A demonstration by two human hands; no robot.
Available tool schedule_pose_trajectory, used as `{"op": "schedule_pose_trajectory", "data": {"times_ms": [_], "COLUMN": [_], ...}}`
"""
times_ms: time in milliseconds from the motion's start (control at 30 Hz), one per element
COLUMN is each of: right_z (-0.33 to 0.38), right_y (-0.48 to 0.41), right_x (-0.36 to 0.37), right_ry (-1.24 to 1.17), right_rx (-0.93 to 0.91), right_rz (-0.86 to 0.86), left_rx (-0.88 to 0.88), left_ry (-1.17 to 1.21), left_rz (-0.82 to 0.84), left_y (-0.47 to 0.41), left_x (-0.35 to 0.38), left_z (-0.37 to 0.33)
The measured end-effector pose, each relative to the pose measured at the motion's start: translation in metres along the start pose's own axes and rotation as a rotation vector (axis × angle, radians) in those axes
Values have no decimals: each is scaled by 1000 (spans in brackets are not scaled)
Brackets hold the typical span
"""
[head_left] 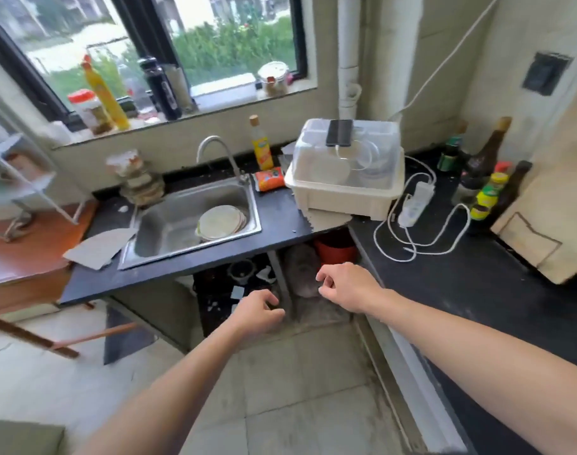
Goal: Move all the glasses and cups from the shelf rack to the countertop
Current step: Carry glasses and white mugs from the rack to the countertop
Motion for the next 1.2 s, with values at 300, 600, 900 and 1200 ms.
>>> {"op": "schedule_pose_trajectory", "data": {"times_ms": [300,600,900,1200], "right_z": [171,344,494,586], "right_y": [-88,-141,-193,-323], "right_x": [128,258,355,404], "right_ry": [129,181,92,121], "right_rx": [-399,-632,-680,-746], "right_rz": [364,420,452,411], "left_rx": [-400,-518,-591,-565], "left_ry": [196,280,298,372], "left_rz": [-189,-341,-404,-439], "left_y": [78,120,137,55], "left_x": [-46,-125,-233,-323], "left_z": [182,358,509,598]}}
Point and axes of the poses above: each hand's wrist, its own y-axis away from the middle knuckle, its own x-axis out of the palm, z = x × y, the point moved 3 cm from there along -y, towards the middle knuckle, and after that the axes turned 13 degrees about -y, right-handed, at the moved point
